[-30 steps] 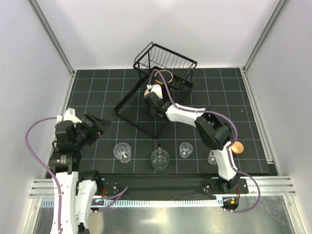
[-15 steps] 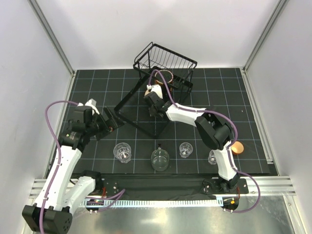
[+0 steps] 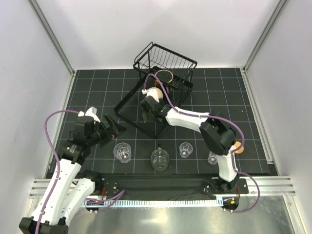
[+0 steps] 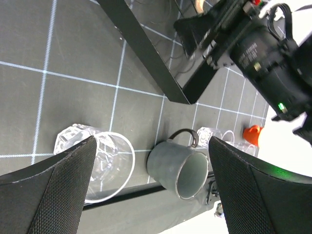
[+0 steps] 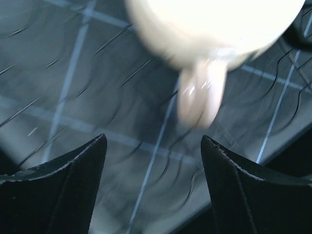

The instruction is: Load the cups into the dish rack

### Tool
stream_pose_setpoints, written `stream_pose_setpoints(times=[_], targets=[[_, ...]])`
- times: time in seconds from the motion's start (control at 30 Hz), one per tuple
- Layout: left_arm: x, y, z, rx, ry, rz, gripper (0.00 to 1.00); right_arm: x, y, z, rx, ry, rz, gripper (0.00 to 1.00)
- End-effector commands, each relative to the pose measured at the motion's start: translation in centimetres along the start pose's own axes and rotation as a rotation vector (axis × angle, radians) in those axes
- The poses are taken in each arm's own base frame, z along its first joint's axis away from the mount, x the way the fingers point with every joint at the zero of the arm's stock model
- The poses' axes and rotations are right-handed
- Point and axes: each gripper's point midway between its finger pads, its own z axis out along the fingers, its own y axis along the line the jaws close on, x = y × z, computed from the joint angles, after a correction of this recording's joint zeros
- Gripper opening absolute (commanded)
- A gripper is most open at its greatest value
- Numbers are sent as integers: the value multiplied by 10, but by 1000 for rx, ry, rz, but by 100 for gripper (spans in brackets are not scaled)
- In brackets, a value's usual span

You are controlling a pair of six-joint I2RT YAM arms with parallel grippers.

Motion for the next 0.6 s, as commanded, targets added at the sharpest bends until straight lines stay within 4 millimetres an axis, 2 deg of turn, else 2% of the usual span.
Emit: stream_pose_setpoints(times=[0.0,0.23,0.33,0.37,0.43,0.47,0.5,0.53,0.57], targets=[[-3,-11,3,34,-16,9,92,-32,11,-50,-59,-87,19,79],[7,-19,5,38,10,51,92,-24,12,-103,-93,-93,12,81],[13,-27,5,49,35,76,92,-13,-1,-124,-86,-71,24,85],[16,-30,6,50,41,79,92,-8,-6,-130,-87,-57,23,91],[19,-31,8,36,41,94,91,9,-18,-137,-76,-32,28,95],[27,-35,8,46,62,118,91,4,-25,-153,-90,-57,50,95],[27,-35,9,33,48,121,91,15,-31,-156,-88,-43,45,95],[34,-38,11,34,70,130,91,9,-37,-172,-107,-69,67,96],[40,-42,12,32,72,158,91,15,-41,-178,-109,-50,63,96]])
